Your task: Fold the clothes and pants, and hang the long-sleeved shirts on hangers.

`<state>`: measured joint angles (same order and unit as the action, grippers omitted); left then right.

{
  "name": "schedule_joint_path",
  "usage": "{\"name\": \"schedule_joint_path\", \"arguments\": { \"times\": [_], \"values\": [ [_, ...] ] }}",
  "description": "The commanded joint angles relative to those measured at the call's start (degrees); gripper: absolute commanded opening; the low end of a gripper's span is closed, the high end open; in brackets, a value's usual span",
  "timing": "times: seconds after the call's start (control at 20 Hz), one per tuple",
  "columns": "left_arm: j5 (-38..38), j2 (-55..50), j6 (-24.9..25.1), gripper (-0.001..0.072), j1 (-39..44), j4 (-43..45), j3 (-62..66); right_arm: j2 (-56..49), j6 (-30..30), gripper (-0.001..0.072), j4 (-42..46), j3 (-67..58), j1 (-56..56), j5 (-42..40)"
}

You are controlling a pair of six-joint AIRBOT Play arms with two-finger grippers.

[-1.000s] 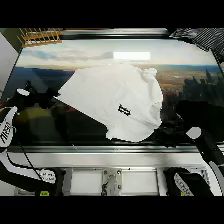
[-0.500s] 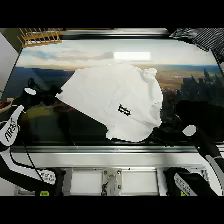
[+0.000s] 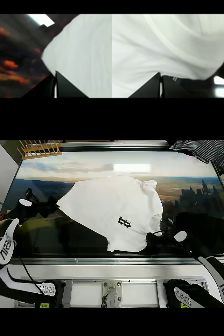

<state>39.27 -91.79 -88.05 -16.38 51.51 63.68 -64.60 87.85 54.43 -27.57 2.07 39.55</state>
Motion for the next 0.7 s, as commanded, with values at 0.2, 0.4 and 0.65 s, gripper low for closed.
{"name": "schedule_joint_path", "arguments": {
  "times": [0.2,0.4,0.65],
  "values": [
    [12.0,22.9,6.7,0.0004,1.7,8.2,-20.2,-2.6,0.6,0.0019,16.6,-21.7,0.5,6.8],
    [13.0,32.5,6.6,0.0005,1.4,8.9,-29.5,-1.9,-1.5,0.047,16.6,-22.9,0.1,12.5],
    [13.2,42.3,6.6,0.0005,-2.6,8.9,-36.4,1.8,-4.1,0.0467,17.5,-14.8,-5.8,23.6]
  ]
}}
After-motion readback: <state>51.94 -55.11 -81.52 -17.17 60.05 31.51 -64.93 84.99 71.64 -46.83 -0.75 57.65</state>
